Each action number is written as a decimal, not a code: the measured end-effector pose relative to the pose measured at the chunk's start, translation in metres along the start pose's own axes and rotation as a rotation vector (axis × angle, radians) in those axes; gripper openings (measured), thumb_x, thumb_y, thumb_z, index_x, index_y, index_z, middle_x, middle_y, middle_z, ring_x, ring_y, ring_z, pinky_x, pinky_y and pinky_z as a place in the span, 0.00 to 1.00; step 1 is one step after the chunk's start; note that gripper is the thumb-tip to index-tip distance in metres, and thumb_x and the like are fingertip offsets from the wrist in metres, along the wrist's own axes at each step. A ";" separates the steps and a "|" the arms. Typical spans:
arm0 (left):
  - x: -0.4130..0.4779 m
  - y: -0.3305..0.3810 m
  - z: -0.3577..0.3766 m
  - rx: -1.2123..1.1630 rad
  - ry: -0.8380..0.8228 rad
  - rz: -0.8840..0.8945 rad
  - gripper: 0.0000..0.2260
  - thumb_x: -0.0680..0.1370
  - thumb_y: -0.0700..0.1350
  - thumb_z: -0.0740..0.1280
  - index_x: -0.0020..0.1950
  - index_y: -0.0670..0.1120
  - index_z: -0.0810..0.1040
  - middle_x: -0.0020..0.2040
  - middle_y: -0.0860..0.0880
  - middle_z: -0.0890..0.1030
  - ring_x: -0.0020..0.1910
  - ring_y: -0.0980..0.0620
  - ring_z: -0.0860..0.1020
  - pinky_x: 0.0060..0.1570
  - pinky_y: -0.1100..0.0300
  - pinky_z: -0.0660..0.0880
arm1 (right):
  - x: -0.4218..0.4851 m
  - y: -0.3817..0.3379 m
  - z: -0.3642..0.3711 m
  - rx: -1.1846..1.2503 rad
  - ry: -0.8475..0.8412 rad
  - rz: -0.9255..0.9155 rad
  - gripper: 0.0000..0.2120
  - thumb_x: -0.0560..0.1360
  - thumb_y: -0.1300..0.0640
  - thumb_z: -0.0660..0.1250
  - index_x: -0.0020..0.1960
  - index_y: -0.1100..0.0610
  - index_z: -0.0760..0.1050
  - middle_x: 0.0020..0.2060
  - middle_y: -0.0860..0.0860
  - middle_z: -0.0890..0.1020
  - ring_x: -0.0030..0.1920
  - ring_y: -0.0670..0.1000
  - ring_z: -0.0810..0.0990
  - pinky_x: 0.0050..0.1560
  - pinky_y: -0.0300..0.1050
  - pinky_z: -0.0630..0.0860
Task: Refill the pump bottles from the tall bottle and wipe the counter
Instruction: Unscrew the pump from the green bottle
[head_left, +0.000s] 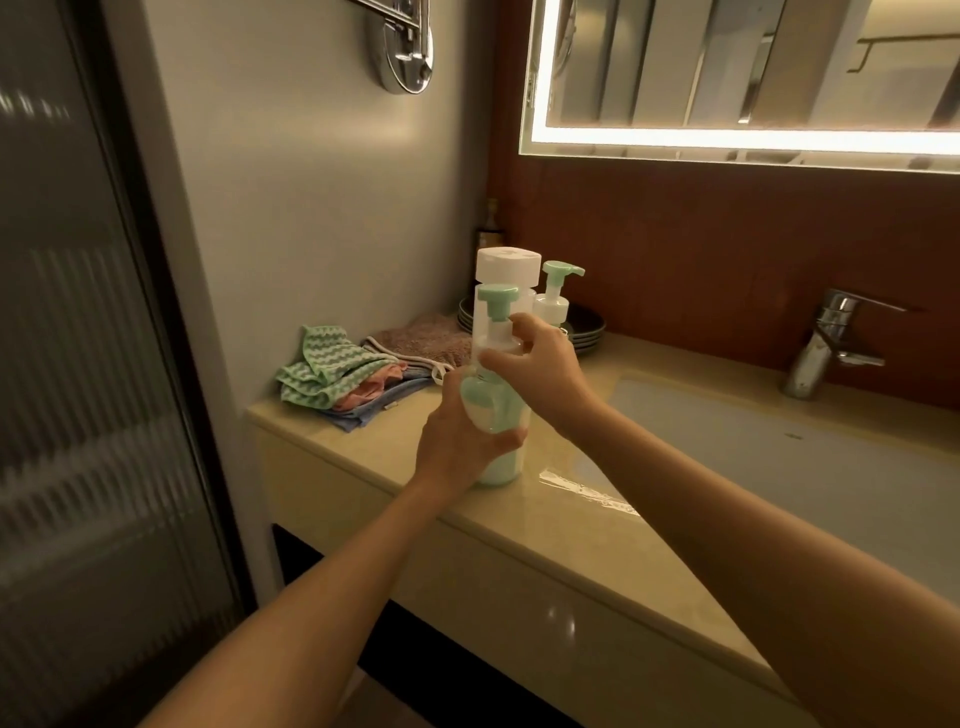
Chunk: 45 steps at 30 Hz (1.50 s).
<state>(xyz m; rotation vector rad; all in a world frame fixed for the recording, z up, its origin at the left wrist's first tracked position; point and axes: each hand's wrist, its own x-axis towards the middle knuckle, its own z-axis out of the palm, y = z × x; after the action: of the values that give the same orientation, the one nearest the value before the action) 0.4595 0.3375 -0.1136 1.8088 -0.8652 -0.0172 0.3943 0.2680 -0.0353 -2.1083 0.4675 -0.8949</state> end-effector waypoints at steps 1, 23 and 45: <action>0.000 0.000 0.000 0.004 -0.002 0.003 0.35 0.66 0.48 0.75 0.67 0.49 0.60 0.61 0.48 0.74 0.58 0.48 0.73 0.53 0.58 0.70 | -0.001 0.000 -0.001 0.053 -0.029 0.011 0.15 0.71 0.58 0.69 0.58 0.57 0.73 0.49 0.51 0.78 0.50 0.50 0.77 0.48 0.40 0.73; 0.000 -0.002 -0.001 0.045 -0.032 0.007 0.38 0.65 0.51 0.76 0.68 0.50 0.58 0.61 0.47 0.74 0.58 0.46 0.74 0.57 0.50 0.73 | 0.004 0.000 0.009 -0.179 0.121 0.000 0.24 0.67 0.49 0.73 0.58 0.57 0.71 0.50 0.50 0.70 0.52 0.50 0.71 0.51 0.43 0.71; 0.000 -0.003 -0.001 0.057 -0.046 0.000 0.39 0.65 0.51 0.75 0.69 0.50 0.55 0.62 0.47 0.73 0.59 0.46 0.73 0.56 0.54 0.71 | 0.002 -0.003 0.020 0.043 0.090 0.032 0.22 0.70 0.60 0.70 0.61 0.56 0.67 0.53 0.52 0.72 0.55 0.53 0.73 0.54 0.45 0.72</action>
<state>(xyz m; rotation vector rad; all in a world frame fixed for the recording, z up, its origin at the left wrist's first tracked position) 0.4615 0.3392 -0.1153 1.8680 -0.9066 -0.0338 0.4106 0.2790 -0.0409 -2.0230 0.5223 -0.9763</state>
